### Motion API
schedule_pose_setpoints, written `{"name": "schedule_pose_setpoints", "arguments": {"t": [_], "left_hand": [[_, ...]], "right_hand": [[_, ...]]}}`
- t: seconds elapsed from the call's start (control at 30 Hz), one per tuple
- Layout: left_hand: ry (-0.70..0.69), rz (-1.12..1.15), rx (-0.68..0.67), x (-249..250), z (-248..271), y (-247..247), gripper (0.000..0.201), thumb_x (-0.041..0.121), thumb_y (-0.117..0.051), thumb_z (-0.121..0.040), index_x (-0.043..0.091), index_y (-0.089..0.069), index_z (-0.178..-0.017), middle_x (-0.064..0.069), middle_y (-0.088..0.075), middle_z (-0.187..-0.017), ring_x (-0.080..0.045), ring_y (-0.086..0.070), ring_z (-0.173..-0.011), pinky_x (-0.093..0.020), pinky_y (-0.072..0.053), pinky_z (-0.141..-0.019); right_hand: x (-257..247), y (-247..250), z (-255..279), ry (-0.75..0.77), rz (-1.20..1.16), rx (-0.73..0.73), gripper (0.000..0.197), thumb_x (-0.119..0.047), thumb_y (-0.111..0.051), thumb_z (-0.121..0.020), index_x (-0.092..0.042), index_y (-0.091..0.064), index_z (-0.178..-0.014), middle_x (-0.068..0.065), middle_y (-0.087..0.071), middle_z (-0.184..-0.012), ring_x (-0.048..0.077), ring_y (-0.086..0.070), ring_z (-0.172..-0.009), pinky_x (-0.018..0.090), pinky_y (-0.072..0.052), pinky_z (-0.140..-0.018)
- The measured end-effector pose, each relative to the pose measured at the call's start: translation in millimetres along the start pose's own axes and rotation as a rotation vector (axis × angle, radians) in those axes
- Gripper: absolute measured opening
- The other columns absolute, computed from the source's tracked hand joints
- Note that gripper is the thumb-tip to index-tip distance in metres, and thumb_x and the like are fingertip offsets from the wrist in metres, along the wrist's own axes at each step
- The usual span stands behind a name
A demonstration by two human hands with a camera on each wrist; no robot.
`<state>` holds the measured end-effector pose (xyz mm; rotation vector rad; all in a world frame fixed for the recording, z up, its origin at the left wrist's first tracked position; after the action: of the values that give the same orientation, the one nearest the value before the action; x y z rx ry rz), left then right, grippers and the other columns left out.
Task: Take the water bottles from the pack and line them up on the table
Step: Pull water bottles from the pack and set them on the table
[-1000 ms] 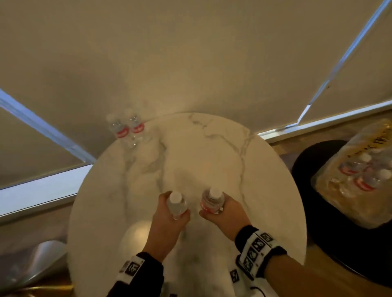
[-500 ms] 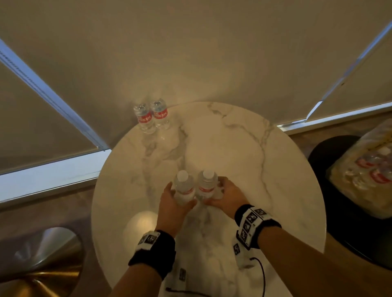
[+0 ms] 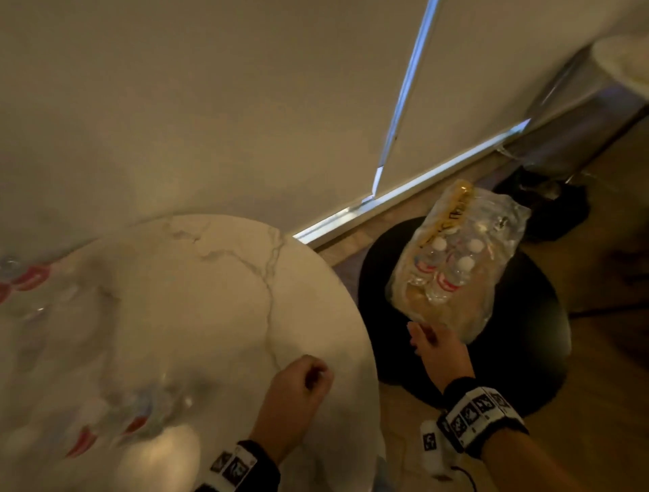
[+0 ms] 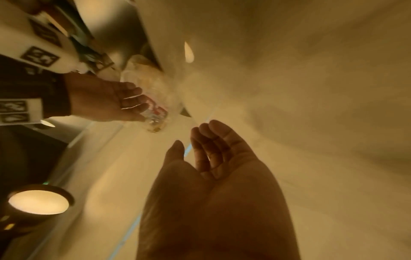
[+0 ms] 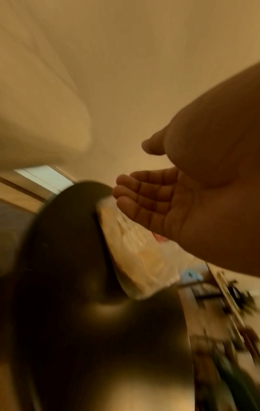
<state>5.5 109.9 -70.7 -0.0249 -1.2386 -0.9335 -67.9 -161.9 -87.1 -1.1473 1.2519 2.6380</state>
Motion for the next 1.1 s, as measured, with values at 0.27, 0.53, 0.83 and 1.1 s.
{"name": "schedule_pose_setpoints", "arguments": {"t": [0.27,0.53,0.83,1.1], "left_hand": [[-0.095,-0.137,-0.227,130.7,-196.7,-154.3,0.033,0.026,-0.054,-0.098,0.014,-0.058,-0.129,-0.007,-0.069,-0.114,-0.022,-0.066,-0.106,-0.035,-0.053,-0.092],[-0.094,0.045,-0.132,141.8,-293.2,-198.7,0.066,0.021,-0.079,-0.074,0.022,-0.055,-0.135,-0.005,-0.057,-0.141,-0.028,-0.052,-0.131,-0.05,-0.04,-0.113],[-0.158,0.206,-0.161,150.1,-215.1,-143.7,0.069,0.03,-0.086,-0.074,0.046,-0.047,-0.128,0.019,-0.062,-0.124,0.004,-0.059,-0.114,-0.024,-0.049,-0.102],[-0.098,0.335,0.125,68.1,-37.5,-18.6,0.057,0.028,-0.087,-0.072,0.033,-0.056,-0.12,0.013,-0.07,-0.111,0.001,-0.066,-0.103,-0.017,-0.053,-0.09]], "right_hand": [[61.6,35.0,-149.3,-0.222,-0.23,0.049,0.067,-0.055,-0.071,-0.073,-0.022,-0.049,-0.126,0.006,-0.063,-0.122,0.032,-0.06,-0.109,0.05,-0.048,-0.098],[70.5,23.9,-203.4,-0.132,-0.026,-0.081,0.029,-0.046,-0.061,-0.09,-0.03,-0.059,-0.114,0.007,-0.06,-0.118,0.031,-0.055,-0.114,0.038,-0.039,-0.099],[19.0,74.1,-130.9,0.102,-0.087,-0.039,0.053,-0.042,-0.08,-0.074,-0.021,-0.061,-0.118,-0.006,-0.067,-0.105,0.012,-0.062,-0.093,0.03,-0.051,-0.083],[-48.7,2.2,37.1,0.302,-0.059,-0.318,0.045,-0.045,-0.083,-0.07,-0.041,-0.058,-0.107,-0.011,-0.07,-0.105,0.011,-0.066,-0.098,0.037,-0.054,-0.09]]}}
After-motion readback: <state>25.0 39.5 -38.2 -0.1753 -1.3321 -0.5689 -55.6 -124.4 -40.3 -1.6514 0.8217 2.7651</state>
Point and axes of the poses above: each hand's wrist, its own z-axis away from the middle knuckle, its own y-axis out of the back of the hand, x = y × z, the point moved 5 cm from there along -z, towards the middle knuckle
